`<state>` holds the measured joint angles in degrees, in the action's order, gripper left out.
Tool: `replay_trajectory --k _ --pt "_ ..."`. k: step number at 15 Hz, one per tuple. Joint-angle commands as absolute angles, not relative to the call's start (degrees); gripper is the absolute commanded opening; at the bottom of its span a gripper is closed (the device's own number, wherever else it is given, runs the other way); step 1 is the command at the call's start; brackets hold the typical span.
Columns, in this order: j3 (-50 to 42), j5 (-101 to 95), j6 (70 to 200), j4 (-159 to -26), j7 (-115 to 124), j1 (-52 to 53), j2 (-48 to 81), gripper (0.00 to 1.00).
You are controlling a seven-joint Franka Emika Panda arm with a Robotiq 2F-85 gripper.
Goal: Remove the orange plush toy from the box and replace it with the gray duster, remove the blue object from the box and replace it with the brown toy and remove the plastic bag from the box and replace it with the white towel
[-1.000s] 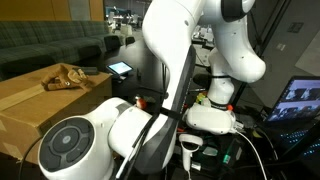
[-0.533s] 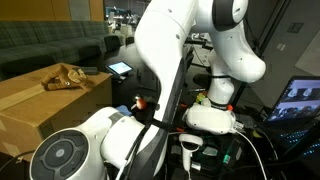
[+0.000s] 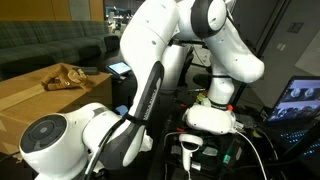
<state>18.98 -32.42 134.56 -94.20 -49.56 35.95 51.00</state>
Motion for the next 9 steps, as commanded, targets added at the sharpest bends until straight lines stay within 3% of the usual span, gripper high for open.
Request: replay_trajectory --k 1,9 --pt "21.3 -28.4 134.4 -91.5 -57.1 31.9 53.8 1.0" --pt "21.1 -23.0 135.2 -90.4 -58.8 29.4 56.6 1.0"
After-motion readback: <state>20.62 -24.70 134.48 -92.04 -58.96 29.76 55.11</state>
